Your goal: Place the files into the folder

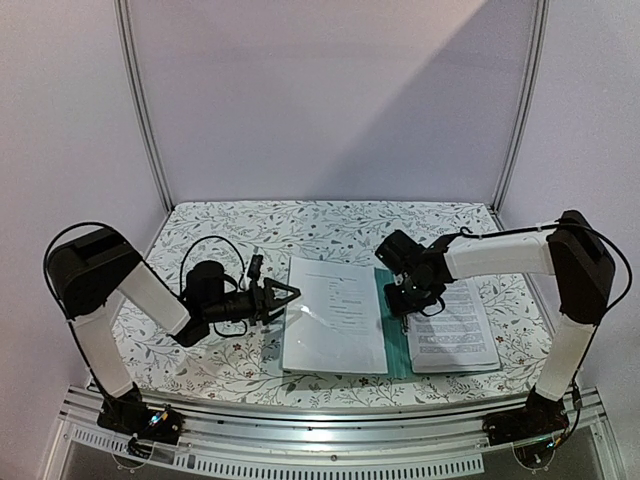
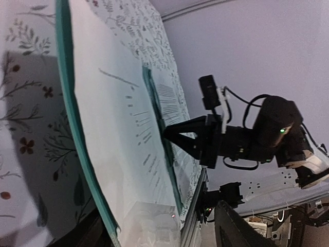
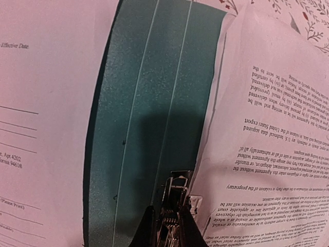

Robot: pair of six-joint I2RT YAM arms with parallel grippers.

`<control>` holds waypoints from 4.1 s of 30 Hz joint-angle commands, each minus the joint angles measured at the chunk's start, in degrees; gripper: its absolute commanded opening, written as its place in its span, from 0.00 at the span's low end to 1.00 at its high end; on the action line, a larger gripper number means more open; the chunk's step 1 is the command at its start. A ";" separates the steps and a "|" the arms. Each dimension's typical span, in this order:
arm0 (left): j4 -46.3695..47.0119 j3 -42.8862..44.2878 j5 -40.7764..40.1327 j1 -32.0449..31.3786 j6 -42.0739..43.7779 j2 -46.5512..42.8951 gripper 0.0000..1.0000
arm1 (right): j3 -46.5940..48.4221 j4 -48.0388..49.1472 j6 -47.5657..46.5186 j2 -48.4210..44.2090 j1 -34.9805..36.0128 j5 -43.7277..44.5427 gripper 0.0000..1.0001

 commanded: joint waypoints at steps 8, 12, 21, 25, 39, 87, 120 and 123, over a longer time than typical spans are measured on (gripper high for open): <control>-2.82 6.59 3.45 -3.26 0.06 -4.32 0.71 | -0.93 7.28 0.66 3.41 -1.23 -11.84 0.03; -10.44 11.30 3.49 -4.96 3.40 -4.76 0.73 | -2.79 8.36 2.48 0.71 -3.31 -16.78 0.20; -26.39 26.59 2.07 -10.33 12.45 -3.43 0.80 | -3.91 2.28 1.19 -14.07 -12.45 -18.16 0.49; -40.12 40.12 0.30 -14.16 19.24 2.16 0.99 | -5.78 -0.21 -0.82 -21.38 -19.32 -15.30 0.51; -67.67 90.35 -1.86 -28.19 27.97 31.90 0.99 | -6.06 -8.02 -7.20 -38.59 -27.41 5.30 0.72; -74.89 47.12 -25.10 -17.84 32.79 7.67 1.00 | -26.32 15.44 0.32 -12.30 -20.93 -31.60 0.84; -88.33 44.81 -53.94 -8.57 44.07 -17.88 1.00 | -24.12 29.26 -19.11 -36.21 -8.85 9.67 0.93; -84.92 46.68 -56.76 -7.63 47.40 -18.15 1.00 | -25.10 31.99 -20.51 -38.65 -8.91 12.14 0.96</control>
